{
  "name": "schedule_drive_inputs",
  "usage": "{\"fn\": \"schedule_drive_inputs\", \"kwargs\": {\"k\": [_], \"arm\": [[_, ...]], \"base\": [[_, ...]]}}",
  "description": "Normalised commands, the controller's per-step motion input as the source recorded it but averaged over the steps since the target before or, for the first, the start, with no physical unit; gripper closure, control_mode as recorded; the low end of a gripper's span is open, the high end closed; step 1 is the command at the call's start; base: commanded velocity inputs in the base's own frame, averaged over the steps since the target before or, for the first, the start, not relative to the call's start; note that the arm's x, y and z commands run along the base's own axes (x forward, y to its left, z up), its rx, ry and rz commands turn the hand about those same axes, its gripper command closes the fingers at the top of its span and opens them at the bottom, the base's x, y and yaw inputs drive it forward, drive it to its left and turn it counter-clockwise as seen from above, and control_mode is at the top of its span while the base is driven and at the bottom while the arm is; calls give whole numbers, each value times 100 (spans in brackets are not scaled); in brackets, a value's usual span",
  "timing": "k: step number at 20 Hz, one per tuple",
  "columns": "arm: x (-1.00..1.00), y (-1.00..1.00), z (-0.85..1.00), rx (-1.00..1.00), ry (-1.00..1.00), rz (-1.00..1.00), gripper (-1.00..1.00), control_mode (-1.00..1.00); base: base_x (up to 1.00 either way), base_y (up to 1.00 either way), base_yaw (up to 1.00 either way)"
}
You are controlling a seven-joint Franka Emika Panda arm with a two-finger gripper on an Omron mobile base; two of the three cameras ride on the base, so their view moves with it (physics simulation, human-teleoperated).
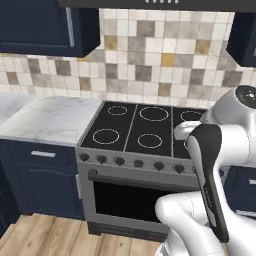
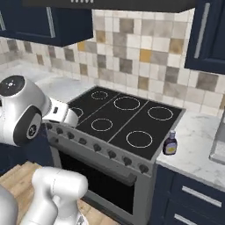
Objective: Take 2 condiments from the cabinet and move them on the counter near the stove.Make sure the condiments are lined up with each other, next to each other.
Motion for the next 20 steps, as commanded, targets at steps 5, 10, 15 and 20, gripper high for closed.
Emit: {"fn": "schedule_drive_inputs", "kwargs": {"k": [5,10,15,20], "arm": [[0,0,0,0,0,0,-100,100],[0,0,0,0,0,0,-100,100],[0,0,0,0,0,0,-100,100],[0,0,0,0,0,0,-100,100]], "base": [[-9,30,100],[-6,22,100],[25,60,81],[9,67,49]]}}
